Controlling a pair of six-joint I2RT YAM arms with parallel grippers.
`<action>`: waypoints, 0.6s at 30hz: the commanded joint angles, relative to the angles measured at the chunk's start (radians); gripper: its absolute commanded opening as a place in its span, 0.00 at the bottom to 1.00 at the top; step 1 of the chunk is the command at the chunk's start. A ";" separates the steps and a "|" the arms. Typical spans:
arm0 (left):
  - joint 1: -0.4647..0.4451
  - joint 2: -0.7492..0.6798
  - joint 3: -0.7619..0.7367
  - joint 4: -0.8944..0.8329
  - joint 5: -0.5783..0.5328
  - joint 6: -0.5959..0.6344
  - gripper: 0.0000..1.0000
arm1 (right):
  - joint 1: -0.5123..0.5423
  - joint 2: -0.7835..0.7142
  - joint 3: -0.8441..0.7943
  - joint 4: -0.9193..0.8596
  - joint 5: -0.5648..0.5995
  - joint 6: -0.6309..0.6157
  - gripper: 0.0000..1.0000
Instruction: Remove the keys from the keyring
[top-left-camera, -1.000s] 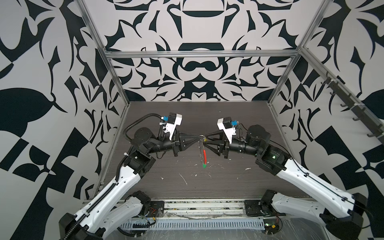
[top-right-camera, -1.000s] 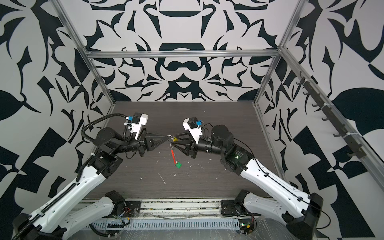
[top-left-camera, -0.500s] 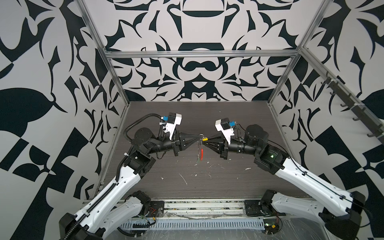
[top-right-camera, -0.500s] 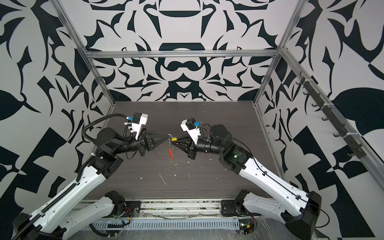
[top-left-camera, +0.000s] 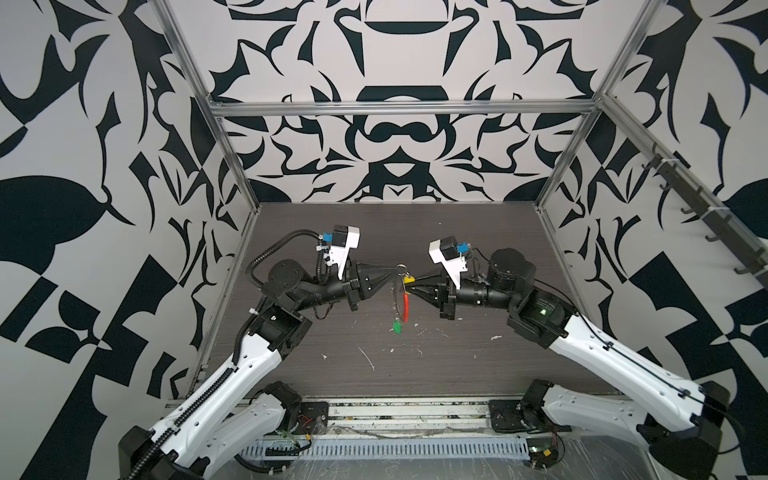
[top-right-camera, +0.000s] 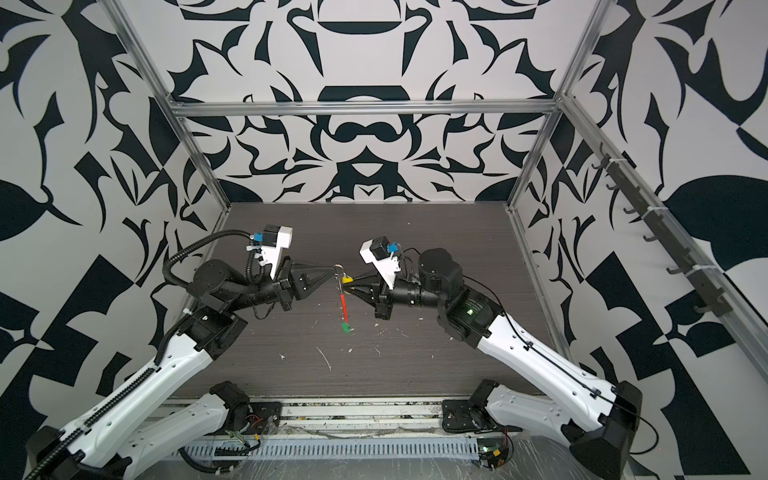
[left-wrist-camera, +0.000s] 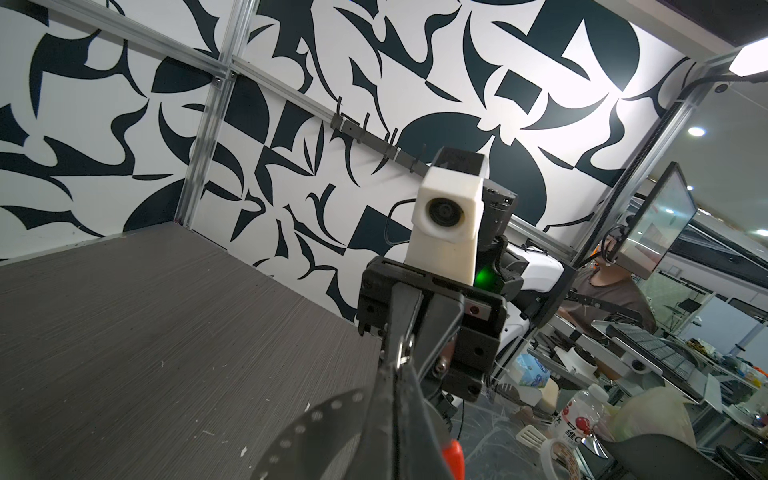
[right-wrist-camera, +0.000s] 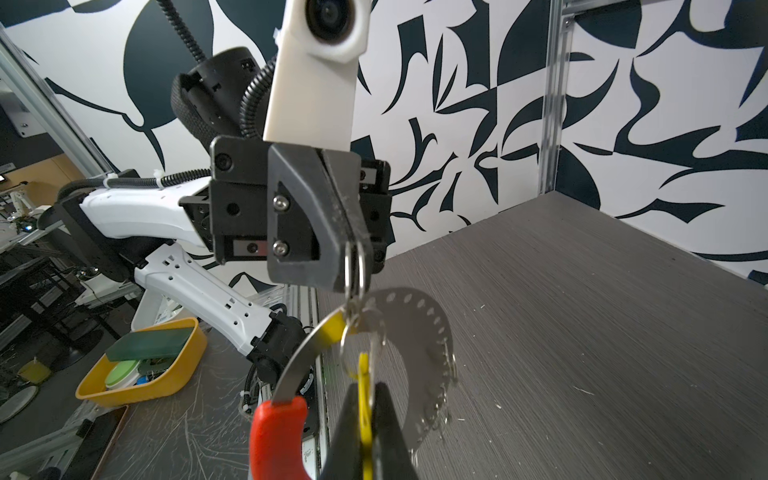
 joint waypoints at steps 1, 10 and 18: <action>-0.001 -0.006 -0.003 0.113 -0.031 -0.032 0.00 | 0.020 0.009 0.045 -0.023 -0.028 -0.018 0.00; 0.000 -0.022 0.009 0.036 0.011 0.023 0.00 | 0.027 -0.027 0.038 -0.090 0.045 -0.043 0.07; 0.000 -0.053 0.010 -0.058 0.025 0.081 0.00 | 0.027 -0.096 0.068 -0.022 0.143 -0.039 0.43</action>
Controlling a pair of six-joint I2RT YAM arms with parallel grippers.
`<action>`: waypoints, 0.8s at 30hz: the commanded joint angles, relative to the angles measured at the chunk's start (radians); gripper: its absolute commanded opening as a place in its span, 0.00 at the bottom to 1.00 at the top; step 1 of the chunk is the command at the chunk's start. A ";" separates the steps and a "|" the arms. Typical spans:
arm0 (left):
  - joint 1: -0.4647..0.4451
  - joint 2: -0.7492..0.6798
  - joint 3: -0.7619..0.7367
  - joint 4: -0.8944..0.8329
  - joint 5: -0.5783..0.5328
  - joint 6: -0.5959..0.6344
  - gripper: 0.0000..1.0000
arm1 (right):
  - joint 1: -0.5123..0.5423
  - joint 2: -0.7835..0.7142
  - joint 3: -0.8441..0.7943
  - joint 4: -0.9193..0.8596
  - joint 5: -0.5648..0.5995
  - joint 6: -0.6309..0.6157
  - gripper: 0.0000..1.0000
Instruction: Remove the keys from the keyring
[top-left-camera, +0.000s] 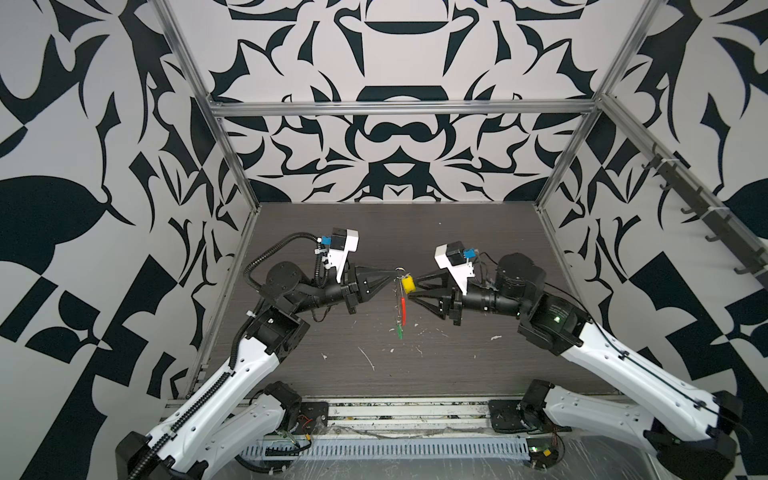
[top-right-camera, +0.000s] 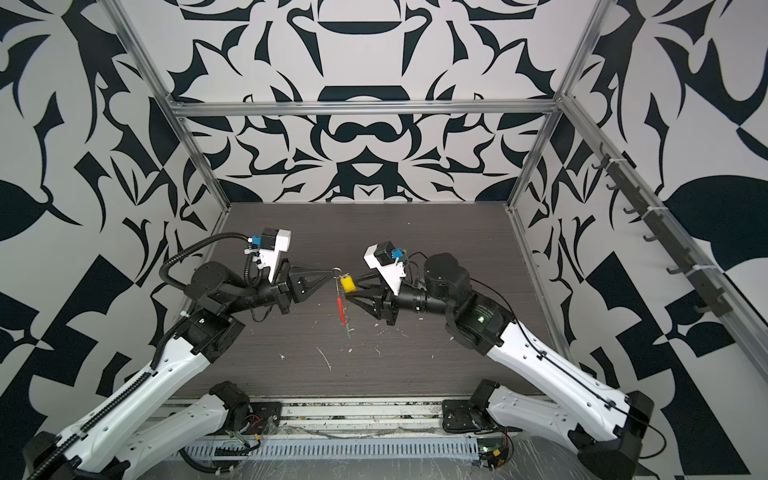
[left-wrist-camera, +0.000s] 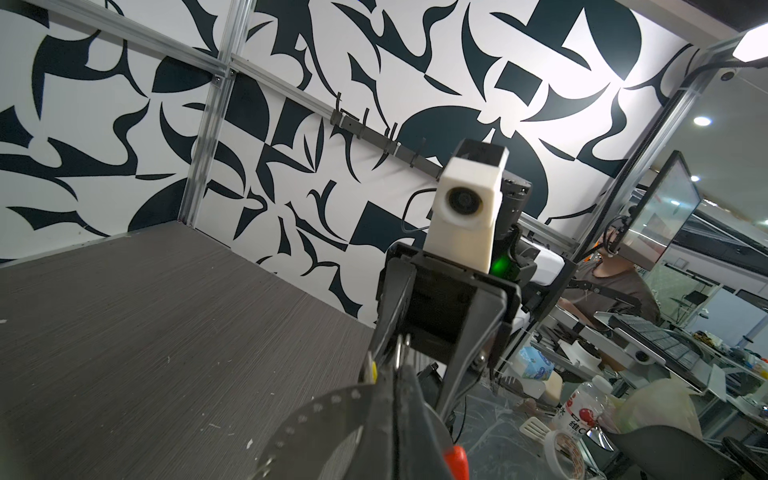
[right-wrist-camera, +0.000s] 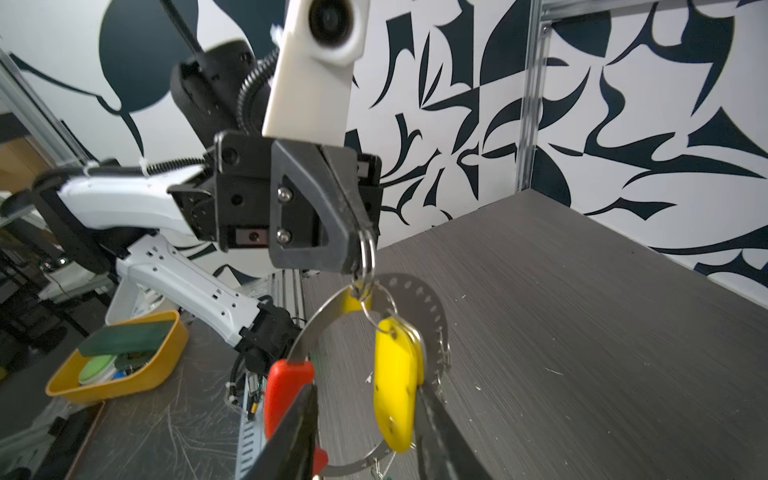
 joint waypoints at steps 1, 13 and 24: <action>0.001 -0.022 0.019 -0.008 0.018 0.031 0.00 | 0.004 -0.018 0.045 0.112 0.031 0.033 0.44; 0.001 -0.032 0.008 -0.013 0.033 0.037 0.00 | -0.071 0.099 0.045 0.367 -0.264 0.276 0.46; 0.001 -0.026 0.008 -0.013 0.029 0.040 0.00 | -0.073 0.109 0.040 0.332 -0.305 0.281 0.25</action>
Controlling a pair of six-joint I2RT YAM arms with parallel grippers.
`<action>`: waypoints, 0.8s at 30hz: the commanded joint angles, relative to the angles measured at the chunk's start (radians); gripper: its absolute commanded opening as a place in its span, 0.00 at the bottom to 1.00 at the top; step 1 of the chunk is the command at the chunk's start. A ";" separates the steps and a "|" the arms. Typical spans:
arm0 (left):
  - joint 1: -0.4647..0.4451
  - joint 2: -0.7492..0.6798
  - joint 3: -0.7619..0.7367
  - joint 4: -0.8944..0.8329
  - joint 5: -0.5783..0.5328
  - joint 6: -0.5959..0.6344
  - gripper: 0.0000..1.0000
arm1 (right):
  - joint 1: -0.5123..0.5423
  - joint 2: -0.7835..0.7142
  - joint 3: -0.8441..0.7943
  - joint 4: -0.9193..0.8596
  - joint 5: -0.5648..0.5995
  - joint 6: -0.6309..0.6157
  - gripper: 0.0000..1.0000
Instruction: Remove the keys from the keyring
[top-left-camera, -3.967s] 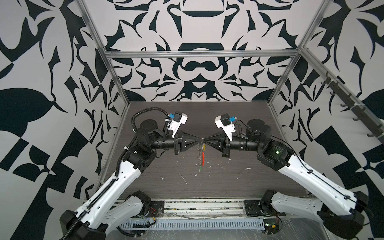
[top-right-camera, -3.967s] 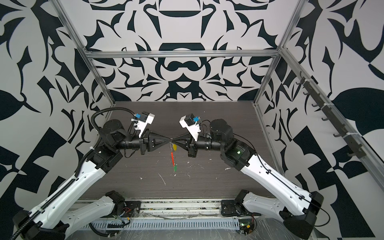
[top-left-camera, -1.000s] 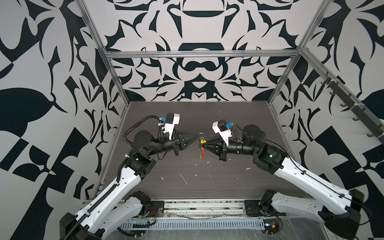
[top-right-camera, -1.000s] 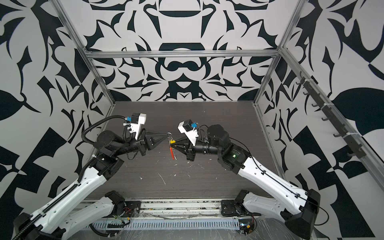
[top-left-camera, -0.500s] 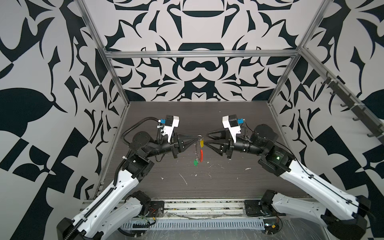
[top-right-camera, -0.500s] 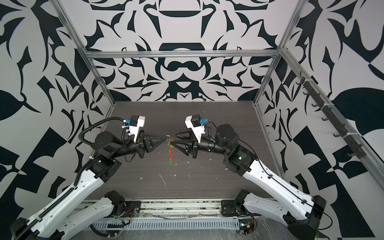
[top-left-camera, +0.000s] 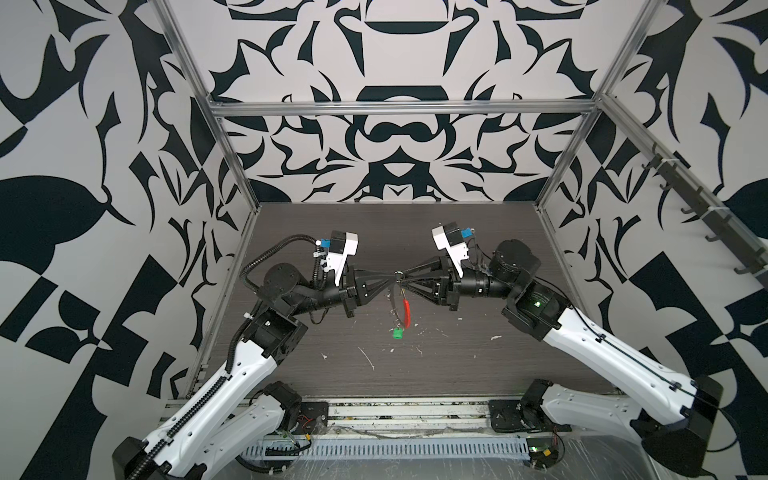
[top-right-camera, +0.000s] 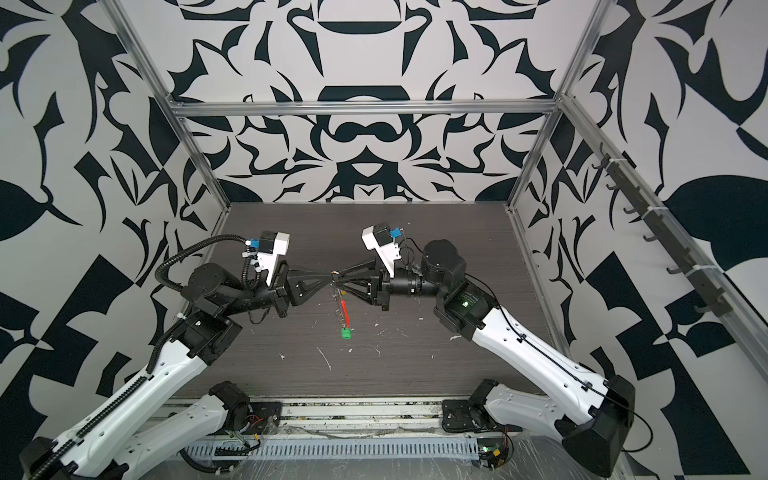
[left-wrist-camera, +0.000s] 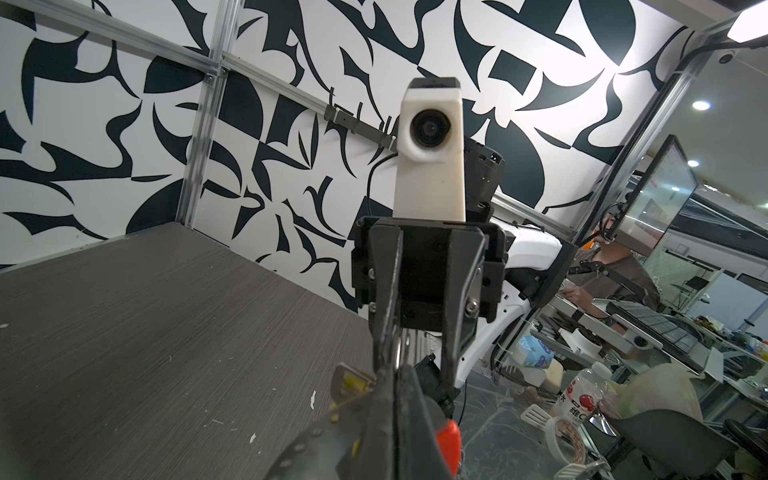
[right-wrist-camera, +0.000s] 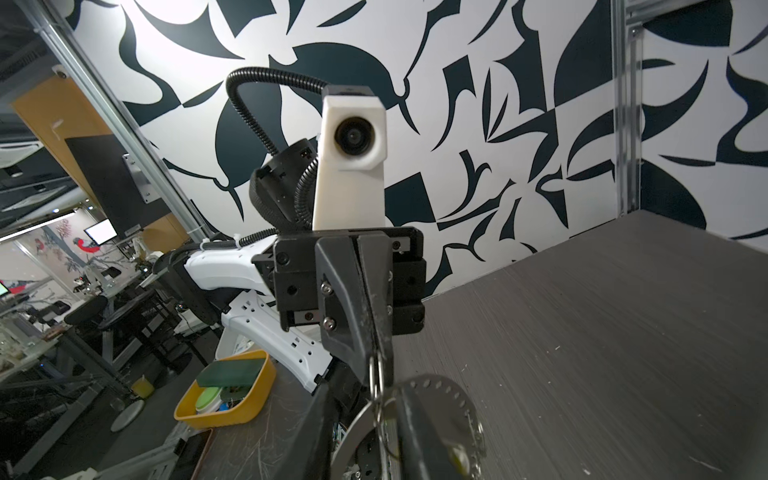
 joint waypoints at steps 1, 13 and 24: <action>0.001 -0.008 0.008 0.014 0.011 0.012 0.00 | -0.002 -0.013 0.031 0.046 -0.029 0.009 0.22; 0.001 0.004 0.016 0.012 0.025 -0.002 0.00 | -0.003 0.000 0.039 -0.005 0.005 -0.026 0.00; 0.001 0.034 0.117 -0.252 0.092 0.070 0.49 | -0.007 0.006 0.174 -0.391 0.064 -0.234 0.00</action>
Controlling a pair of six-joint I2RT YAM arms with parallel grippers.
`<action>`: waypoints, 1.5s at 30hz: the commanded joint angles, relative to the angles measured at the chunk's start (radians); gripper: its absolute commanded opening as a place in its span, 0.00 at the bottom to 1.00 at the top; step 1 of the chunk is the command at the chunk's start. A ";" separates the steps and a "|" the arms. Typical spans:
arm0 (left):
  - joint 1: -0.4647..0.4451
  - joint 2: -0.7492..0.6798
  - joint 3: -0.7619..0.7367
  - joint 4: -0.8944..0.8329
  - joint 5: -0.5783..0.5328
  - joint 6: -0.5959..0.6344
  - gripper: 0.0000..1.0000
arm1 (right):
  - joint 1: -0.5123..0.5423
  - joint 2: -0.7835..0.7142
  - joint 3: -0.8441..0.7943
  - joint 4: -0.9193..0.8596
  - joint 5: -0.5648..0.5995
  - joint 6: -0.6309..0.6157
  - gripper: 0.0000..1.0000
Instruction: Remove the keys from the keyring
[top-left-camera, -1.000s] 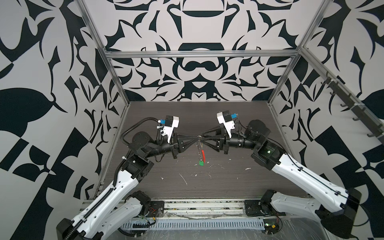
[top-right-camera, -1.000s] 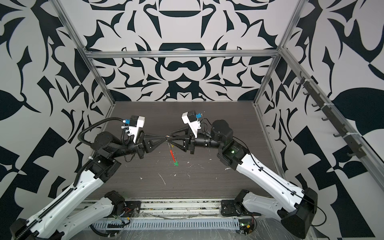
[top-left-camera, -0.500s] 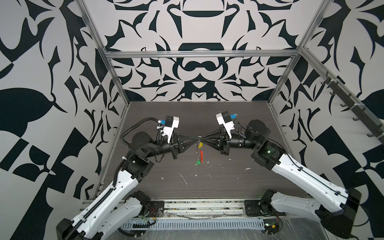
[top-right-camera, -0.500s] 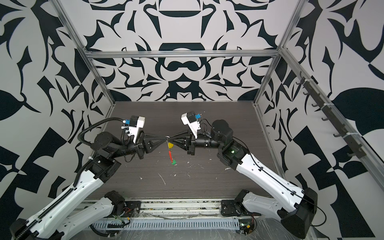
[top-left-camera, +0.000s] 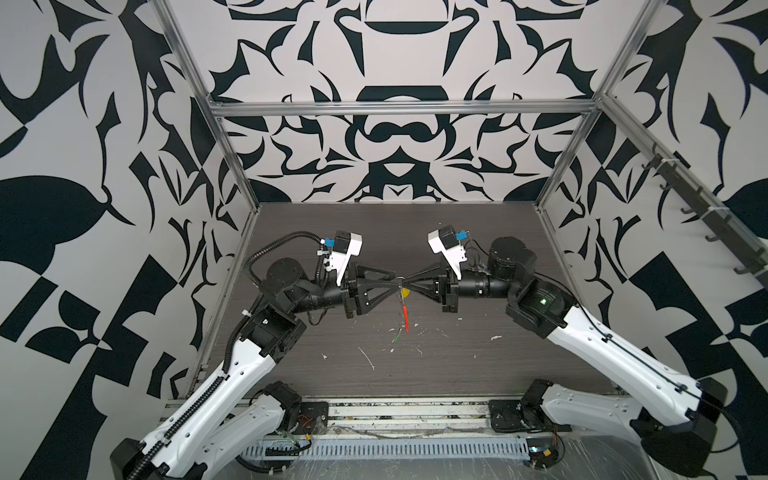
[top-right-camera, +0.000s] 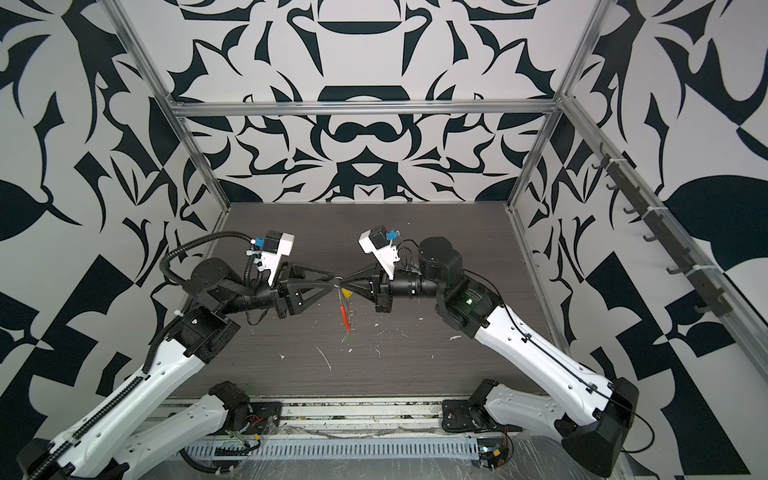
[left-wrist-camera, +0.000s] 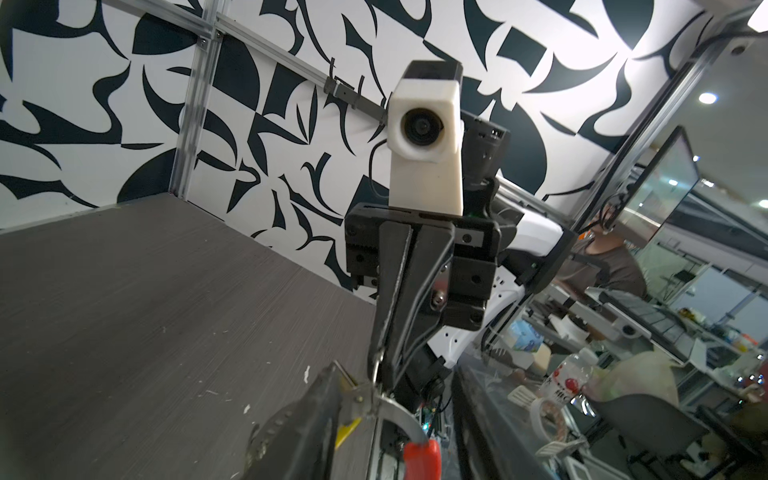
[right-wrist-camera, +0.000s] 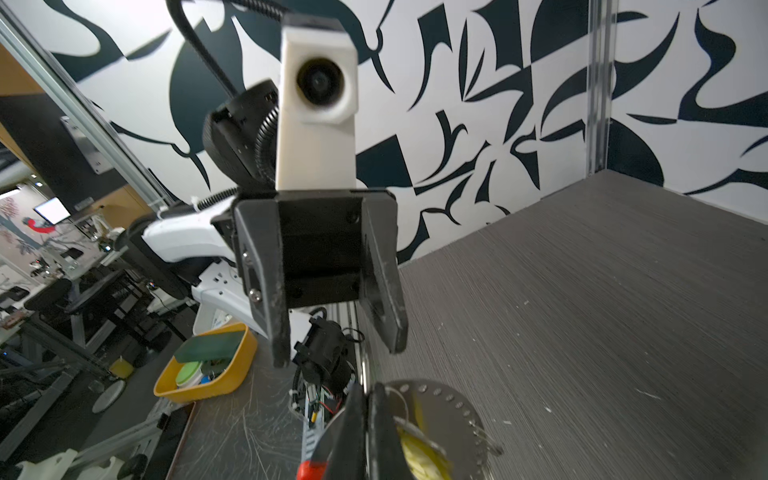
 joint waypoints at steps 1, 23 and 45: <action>0.001 0.029 0.066 -0.120 0.063 0.042 0.49 | -0.004 0.010 0.108 -0.149 0.014 -0.109 0.00; 0.001 0.106 0.121 -0.208 0.112 0.050 0.19 | -0.004 0.061 0.177 -0.234 0.004 -0.138 0.00; 0.001 0.037 0.004 0.097 0.008 -0.005 0.00 | 0.017 -0.100 -0.023 0.064 0.199 -0.059 0.48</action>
